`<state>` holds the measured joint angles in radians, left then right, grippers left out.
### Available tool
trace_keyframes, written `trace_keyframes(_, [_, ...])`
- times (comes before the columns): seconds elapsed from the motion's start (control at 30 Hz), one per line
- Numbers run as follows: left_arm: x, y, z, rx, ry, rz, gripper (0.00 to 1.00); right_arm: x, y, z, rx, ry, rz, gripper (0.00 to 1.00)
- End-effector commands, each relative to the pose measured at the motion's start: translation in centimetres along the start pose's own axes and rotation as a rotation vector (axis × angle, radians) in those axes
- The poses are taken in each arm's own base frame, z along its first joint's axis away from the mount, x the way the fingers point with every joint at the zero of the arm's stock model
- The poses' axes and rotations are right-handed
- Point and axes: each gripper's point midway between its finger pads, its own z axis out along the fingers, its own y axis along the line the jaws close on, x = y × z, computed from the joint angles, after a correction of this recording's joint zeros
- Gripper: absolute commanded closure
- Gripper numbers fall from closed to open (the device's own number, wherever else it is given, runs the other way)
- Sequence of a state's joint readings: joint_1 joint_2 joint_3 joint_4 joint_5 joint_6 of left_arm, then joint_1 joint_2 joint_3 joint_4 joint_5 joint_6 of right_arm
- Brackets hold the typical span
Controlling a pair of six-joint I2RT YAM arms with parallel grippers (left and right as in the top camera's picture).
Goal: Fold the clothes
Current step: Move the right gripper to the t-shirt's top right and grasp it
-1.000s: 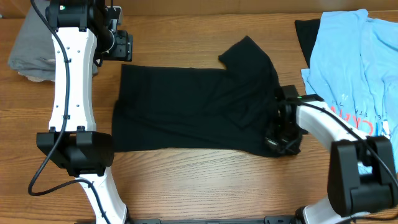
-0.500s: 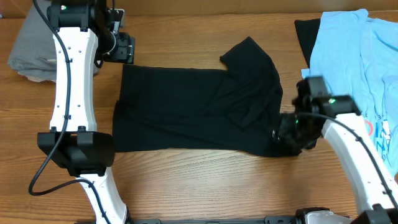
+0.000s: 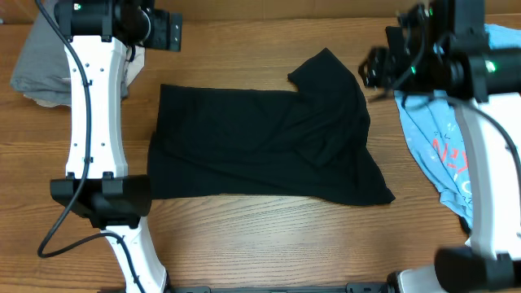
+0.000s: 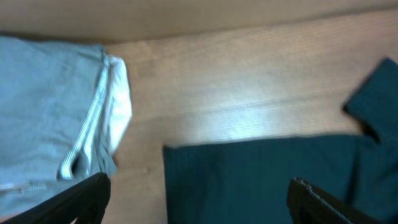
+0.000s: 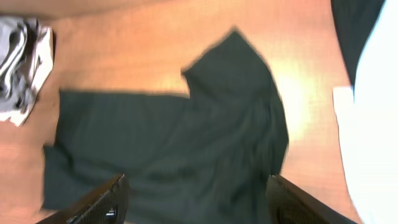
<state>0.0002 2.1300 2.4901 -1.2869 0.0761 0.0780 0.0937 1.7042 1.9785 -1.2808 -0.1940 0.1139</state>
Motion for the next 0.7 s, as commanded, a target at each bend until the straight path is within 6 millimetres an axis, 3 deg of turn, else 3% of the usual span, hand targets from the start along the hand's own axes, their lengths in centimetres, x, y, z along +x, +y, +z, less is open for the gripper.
trace_keyframes(0.0, [0.2, 1.2, 4.0, 0.016, 0.026, -0.034, 0.08, -2.3, 0.0, 4.1, 0.029, -0.016, -0.075, 0.26])
trace_keyframes(0.13, [0.9, 1.5, 8.7, 0.019, 0.061, -0.033, 0.08, -5.1, -0.1, 8.4, 0.049, -0.091, -0.118, 0.24])
trace_keyframes(0.27, [2.1, 1.5, 13.0, 0.025, 0.101, -0.033, 0.08, -6.7, -0.5, 12.7, 0.075, -0.131, -0.131, 0.24])
trace_keyframes(0.4, [4.5, 1.6, 16.4, 0.031, 0.177, -0.044, 0.08, -6.3, -1.3, 16.2, 0.088, -0.105, -0.128, 0.23])
trace_keyframes(0.67, [9.5, 1.5, 21.1, 0.039, 0.333, -0.09, 0.09, -4.8, -2.4, 19.7, 0.106, -0.044, -0.121, 0.23])
